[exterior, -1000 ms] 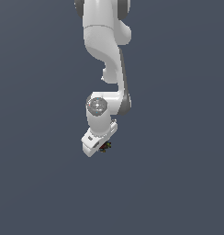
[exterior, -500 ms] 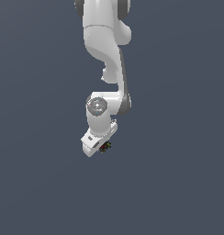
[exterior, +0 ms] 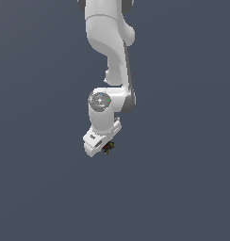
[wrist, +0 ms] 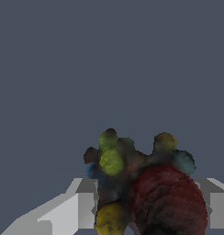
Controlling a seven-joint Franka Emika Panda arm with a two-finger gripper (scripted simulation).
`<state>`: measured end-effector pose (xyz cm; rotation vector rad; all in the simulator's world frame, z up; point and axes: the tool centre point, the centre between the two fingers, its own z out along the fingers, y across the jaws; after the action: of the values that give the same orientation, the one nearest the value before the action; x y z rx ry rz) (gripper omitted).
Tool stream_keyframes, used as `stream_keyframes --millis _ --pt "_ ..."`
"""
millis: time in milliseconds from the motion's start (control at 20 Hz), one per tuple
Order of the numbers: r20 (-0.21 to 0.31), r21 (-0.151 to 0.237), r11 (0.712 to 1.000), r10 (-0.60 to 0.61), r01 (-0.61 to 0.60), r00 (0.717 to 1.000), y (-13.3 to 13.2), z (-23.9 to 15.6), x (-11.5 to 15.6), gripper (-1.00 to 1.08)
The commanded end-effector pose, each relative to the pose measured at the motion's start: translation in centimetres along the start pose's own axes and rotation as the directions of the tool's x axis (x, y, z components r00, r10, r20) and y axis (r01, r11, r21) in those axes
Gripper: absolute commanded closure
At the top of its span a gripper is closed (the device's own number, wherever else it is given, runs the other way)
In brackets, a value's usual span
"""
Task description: Pick up the object and move it to a goal position.
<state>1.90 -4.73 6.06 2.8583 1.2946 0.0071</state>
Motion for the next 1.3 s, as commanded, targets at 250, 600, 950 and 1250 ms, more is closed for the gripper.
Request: stream_keyframes --millis 250,600,950,1250 --pt "0.000 -0.001 1.000 -0.001 0.001 1.000 -1.3 -5.4 -0.5 1.08" --pt "0.001 0.001 1.000 -0.001 0.001 1.000 -3.1 -12.8 -1.3 1.08" --pt "0.002 0.003 1.000 -0.002 0.002 1.000 -4.8 -20.2 -2.0 1.08" --pt "0.002 0.004 1.000 -0.002 0.002 1.000 -5.8 -25.0 -2.3 1.08"
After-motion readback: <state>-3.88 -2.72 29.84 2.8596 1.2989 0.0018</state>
